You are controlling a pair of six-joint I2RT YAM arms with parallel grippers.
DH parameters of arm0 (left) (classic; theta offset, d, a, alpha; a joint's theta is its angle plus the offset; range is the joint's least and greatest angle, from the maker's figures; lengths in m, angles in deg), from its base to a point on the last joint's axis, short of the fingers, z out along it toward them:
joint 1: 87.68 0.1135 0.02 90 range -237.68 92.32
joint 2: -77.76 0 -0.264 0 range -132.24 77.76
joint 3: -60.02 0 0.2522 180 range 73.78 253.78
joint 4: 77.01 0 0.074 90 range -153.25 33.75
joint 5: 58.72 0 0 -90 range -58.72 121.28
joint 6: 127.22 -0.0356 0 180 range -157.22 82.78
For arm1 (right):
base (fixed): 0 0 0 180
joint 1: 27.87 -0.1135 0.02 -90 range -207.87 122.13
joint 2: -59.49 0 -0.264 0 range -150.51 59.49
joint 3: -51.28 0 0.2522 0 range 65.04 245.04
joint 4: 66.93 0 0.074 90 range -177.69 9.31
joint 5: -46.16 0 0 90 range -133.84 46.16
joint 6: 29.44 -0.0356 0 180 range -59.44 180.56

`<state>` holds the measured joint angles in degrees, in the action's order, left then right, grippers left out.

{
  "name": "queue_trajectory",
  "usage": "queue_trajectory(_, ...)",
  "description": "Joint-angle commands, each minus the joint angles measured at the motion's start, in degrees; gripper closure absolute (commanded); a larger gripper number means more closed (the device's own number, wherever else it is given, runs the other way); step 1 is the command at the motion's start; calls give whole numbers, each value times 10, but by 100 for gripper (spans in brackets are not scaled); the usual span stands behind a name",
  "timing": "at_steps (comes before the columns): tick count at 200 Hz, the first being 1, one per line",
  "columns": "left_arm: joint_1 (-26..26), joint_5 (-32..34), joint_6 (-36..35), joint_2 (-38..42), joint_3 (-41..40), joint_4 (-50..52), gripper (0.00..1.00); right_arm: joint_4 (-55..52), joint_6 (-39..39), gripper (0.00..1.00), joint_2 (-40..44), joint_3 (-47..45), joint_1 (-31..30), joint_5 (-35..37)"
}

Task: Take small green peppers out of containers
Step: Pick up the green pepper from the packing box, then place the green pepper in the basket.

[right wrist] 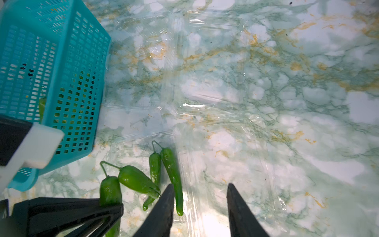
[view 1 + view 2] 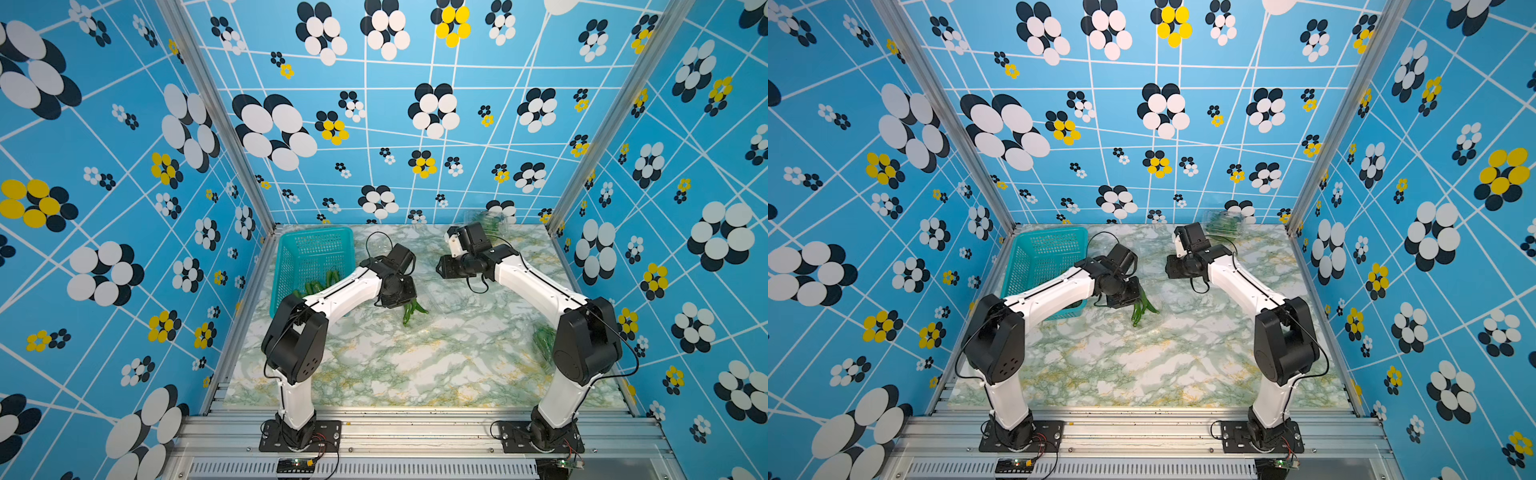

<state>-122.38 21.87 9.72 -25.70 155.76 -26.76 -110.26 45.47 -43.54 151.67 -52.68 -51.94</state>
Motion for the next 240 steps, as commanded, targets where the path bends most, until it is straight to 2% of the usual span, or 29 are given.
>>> queue_trajectory(1,26,2,-7,61,-24,4,94,-26,10,56,-14,37,-1,-36)
queue_trajectory(26,74,2,-22,130,-40,23,93,-35,10,56,-32,87,-9,-53)
queue_trajectory(54,159,-15,-49,186,-59,46,91,-60,17,55,-72,161,-39,-61)
queue_trajectory(81,243,-45,-72,206,-80,50,91,-83,24,55,-118,231,-74,-55)
queue_trajectory(104,291,-68,-92,202,-83,46,90,-91,14,55,-155,280,-94,-61)
queue_trajectory(171,370,-78,-122,149,-106,29,90,-136,18,55,-251,389,-136,-71)
queue_trajectory(201,386,-57,-136,113,-103,30,84,-146,19,55,-270,409,-144,-75)
queue_trajectory(224,393,-56,-143,77,-95,25,77,-146,20,55,-272,412,-145,-75)
queue_trajectory(240,393,-52,-148,53,-87,26,64,-149,22,55,-271,412,-145,-70)
